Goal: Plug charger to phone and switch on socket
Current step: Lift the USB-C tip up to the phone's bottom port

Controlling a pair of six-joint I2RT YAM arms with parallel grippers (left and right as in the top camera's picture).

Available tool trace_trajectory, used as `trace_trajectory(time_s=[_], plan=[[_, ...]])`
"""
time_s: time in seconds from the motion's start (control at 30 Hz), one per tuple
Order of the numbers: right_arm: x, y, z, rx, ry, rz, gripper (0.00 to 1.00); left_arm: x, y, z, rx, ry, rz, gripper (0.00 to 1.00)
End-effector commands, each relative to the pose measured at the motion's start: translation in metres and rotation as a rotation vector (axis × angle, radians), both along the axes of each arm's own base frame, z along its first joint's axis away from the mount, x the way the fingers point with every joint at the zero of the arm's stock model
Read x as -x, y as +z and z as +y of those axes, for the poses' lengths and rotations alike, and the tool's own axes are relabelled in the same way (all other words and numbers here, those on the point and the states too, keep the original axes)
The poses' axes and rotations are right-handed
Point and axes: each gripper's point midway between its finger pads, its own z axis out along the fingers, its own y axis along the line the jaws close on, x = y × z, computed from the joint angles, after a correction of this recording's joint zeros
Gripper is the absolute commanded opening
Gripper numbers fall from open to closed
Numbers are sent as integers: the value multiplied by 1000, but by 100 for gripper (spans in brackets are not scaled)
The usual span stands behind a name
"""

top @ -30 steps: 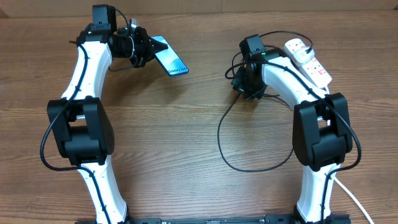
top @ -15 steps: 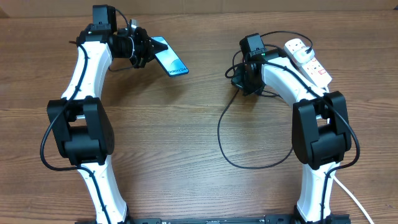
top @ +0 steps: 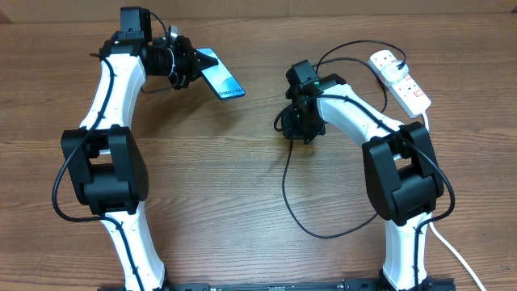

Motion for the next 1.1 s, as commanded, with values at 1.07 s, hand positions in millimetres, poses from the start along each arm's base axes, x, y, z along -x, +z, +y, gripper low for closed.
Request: trace_trajectory(time_s=[1.07], plan=[[0, 2, -12, 82, -30, -23, 4, 9, 13, -3, 40, -40, -12, 4]])
